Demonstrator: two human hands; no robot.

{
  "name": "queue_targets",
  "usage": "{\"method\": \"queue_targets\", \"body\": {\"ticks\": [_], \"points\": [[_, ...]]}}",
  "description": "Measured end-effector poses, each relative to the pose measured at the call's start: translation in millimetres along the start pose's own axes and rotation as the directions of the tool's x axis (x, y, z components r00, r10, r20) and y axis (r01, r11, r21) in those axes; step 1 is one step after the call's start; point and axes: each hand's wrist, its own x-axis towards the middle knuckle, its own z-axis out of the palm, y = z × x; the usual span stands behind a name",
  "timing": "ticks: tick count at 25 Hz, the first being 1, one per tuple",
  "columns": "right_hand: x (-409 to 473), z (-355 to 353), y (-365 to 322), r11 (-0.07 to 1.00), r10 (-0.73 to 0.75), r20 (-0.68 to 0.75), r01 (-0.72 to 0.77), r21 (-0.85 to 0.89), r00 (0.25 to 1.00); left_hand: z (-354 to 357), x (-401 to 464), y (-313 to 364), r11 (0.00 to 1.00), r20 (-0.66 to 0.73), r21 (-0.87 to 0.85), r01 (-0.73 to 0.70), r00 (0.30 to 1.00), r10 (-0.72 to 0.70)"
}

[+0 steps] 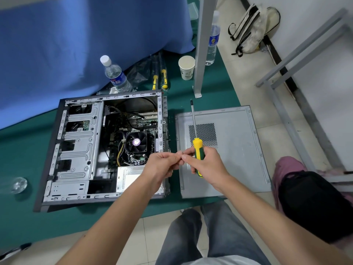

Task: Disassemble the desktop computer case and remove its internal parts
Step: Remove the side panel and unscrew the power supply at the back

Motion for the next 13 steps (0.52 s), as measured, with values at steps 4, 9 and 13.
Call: {"method": "queue_targets", "body": {"ticks": [4,9,13], "points": [[8.8,7.8,3.3,0.997,-0.010,-0.016,0.009,-0.076,1.000,-4.8,0.0,2.0,0.995,0.004,0.079,-0.068,0.998,0.068],[33.3,26.1,11.4,0.996,0.084,-0.044,-0.084,0.008,0.995,-27.6,12.5,-4.4,0.831,-0.199,0.440,-0.340,0.865,0.460],[73.7,36.4,38.3,0.965,0.262,-0.206,-0.255,0.060,0.943,-53.3,34.2,-21.7,0.428,-0.192,0.896,-0.117,0.767,0.612]]}}
